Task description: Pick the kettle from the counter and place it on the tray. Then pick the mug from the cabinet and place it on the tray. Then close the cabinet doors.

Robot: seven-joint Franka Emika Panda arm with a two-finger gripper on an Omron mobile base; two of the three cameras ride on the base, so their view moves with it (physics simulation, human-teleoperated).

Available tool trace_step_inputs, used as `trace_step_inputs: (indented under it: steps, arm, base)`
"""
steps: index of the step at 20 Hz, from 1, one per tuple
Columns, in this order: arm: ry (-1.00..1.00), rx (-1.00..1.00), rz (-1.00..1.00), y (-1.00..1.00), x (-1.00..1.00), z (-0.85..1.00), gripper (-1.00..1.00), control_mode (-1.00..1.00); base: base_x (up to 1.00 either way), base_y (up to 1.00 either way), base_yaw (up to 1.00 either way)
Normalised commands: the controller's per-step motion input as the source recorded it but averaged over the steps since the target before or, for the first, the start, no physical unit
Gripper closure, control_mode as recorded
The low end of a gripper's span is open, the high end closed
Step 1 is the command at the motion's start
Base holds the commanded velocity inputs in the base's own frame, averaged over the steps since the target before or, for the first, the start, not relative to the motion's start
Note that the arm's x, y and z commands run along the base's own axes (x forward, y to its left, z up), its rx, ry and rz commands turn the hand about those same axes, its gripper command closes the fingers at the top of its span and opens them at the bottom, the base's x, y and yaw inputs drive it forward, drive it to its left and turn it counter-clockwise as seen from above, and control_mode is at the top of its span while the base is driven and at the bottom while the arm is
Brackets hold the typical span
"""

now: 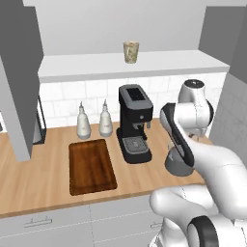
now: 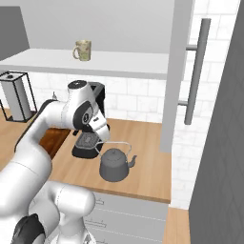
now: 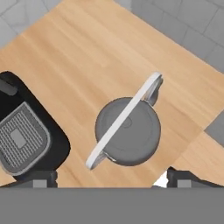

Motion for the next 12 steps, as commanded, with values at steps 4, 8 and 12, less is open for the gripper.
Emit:
trace_step_inputs:
  steps: [4, 8, 12]
  arm:
    - [0.01, 0.05, -0.1, -0.02, 0.12, -0.23, -1.0, -1.0]
    - [0.02, 0.04, -0.1, 0.0, 0.16, -0.24, -1.0, -1.0]
    - [0.0, 0.07, -0.09, -0.06, 0.15, -0.22, -1.0, -1.0]
  base:
    - [0.0, 0.0, 0.0]
    - [0.0, 0.0, 0.0]
    - [0.0, 0.0, 0.0]
